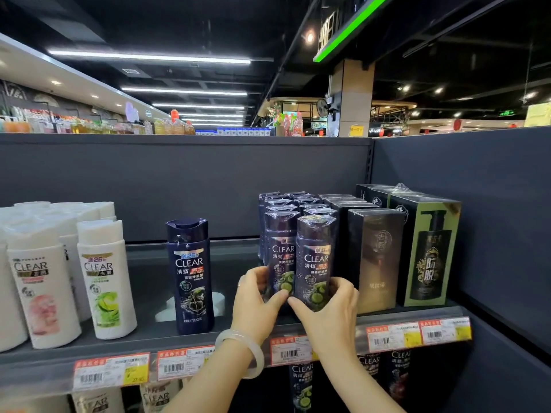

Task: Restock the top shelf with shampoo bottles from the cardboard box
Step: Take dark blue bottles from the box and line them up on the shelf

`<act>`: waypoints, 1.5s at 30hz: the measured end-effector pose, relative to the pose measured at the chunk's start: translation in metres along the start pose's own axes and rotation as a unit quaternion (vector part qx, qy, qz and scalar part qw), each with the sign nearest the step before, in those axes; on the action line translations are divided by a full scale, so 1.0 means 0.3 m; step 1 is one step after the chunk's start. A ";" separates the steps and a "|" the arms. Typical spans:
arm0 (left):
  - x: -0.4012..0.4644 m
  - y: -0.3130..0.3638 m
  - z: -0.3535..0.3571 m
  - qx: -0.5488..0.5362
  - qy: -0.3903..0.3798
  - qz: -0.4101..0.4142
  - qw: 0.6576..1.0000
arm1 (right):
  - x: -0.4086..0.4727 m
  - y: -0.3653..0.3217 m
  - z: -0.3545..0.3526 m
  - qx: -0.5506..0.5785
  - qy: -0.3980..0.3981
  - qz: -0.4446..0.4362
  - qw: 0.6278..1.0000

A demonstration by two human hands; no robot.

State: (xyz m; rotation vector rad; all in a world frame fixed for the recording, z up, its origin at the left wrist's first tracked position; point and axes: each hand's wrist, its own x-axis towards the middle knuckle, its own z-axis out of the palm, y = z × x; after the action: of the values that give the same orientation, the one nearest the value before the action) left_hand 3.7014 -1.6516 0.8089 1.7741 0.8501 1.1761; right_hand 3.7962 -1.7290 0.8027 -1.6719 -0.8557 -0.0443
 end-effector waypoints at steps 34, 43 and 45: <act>-0.001 0.007 0.006 0.017 0.012 0.002 1.000 | -0.003 -0.023 -0.018 -0.084 -0.040 -0.025 0.995; -0.007 0.003 0.001 0.016 0.018 -0.009 1.000 | -0.018 0.004 -0.025 -0.063 -0.059 -0.031 0.996; -0.009 0.006 -0.001 0.017 0.016 -0.007 1.000 | -0.018 0.008 -0.025 -0.063 -0.063 -0.030 0.996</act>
State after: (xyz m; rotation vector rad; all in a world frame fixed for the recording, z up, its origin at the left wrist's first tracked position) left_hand 3.7004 -1.6546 0.8096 1.7780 0.9047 1.1891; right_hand 3.7967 -1.7383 0.8004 -1.7818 -1.0166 -0.0358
